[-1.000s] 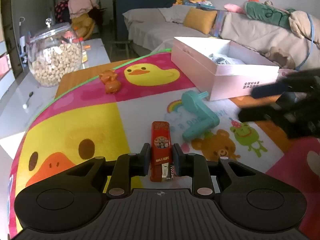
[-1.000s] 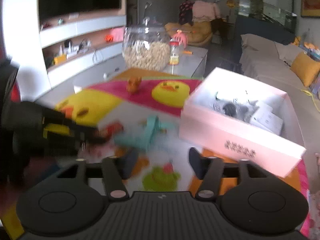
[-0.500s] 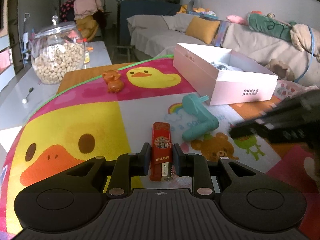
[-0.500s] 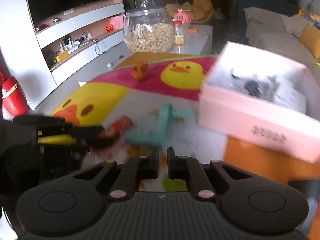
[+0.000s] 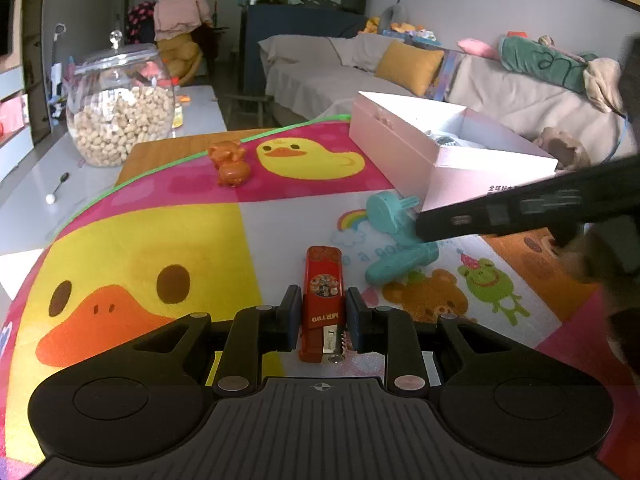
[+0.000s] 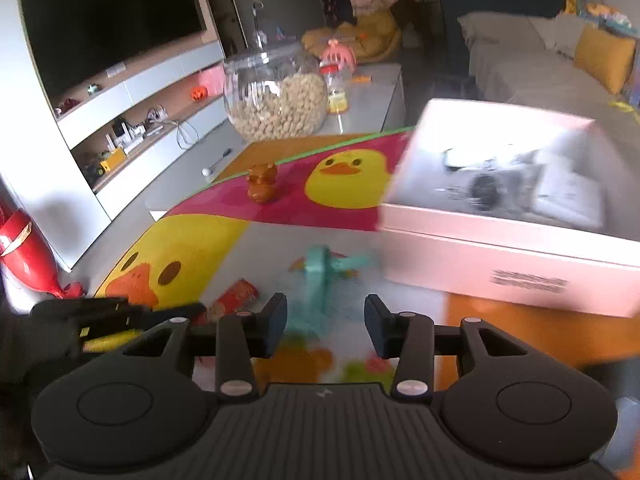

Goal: Organize rigid objects
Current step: 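Grasp the teal hand crank with the right gripper while left holds the red box, then carry the teal crank and red box into the pink box and release both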

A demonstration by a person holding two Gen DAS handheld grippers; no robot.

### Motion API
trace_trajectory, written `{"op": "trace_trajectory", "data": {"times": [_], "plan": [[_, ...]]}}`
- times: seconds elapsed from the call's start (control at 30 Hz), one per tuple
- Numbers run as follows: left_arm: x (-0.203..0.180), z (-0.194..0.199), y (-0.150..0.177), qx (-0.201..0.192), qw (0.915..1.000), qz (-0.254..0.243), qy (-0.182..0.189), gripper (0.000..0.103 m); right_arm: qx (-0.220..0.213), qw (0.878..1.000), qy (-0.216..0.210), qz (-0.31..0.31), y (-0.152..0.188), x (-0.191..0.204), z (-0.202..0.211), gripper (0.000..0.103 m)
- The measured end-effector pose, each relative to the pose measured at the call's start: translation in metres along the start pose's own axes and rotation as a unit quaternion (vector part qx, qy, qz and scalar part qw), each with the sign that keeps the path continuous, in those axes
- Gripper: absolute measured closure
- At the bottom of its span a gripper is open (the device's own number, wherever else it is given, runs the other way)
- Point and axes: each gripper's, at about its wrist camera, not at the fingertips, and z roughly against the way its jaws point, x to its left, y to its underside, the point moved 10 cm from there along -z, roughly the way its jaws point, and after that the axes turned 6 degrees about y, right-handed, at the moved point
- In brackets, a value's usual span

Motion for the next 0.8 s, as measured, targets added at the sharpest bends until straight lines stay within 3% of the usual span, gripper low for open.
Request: {"op": "trace_trajectory", "data": {"times": [0.03,0.1,0.13,0.23,0.43,0.57,0.63,0.73,0.8], "plan": [[0.0,0.0,0.0,-0.001,1.0,-0.001,0.0,0.075,0.005,1.0,0.002,0.004,-0.001,0.004,-0.008,0.068],[-0.001,0.001,0.001,-0.002,1.0,-0.003,-0.002,0.075,0.018,1.0,0.004,0.017,0.001,0.011,-0.019,0.088],[-0.001,0.002,0.002,-0.002,1.0,-0.005,-0.002,0.075,0.024,1.0,0.002,0.017,0.004,0.012,-0.019,0.09],[-0.001,0.003,0.002,-0.003,1.0,-0.009,-0.004,0.075,0.041,0.999,-0.02,0.017,0.017,0.01,-0.008,0.092],[0.001,0.003,0.001,-0.005,1.0,0.002,0.001,0.075,0.026,0.998,-0.006,0.062,0.051,-0.008,0.04,0.092],[-0.003,0.002,0.001,-0.002,0.9999,-0.012,-0.01,0.075,-0.011,0.996,0.016,0.084,0.048,-0.011,0.051,0.059],[-0.004,0.002,0.001,-0.002,0.9997,-0.019,-0.015,0.075,-0.016,0.997,0.035,0.064,0.041,-0.018,0.044,0.056],[-0.006,0.001,0.001,0.001,0.9993,-0.029,-0.022,0.075,-0.013,0.998,0.032,0.049,0.028,-0.021,0.025,0.043],[-0.007,-0.001,0.0,0.006,0.999,-0.036,-0.027,0.075,0.001,0.999,0.028,0.044,0.026,-0.02,0.013,0.044]]}}
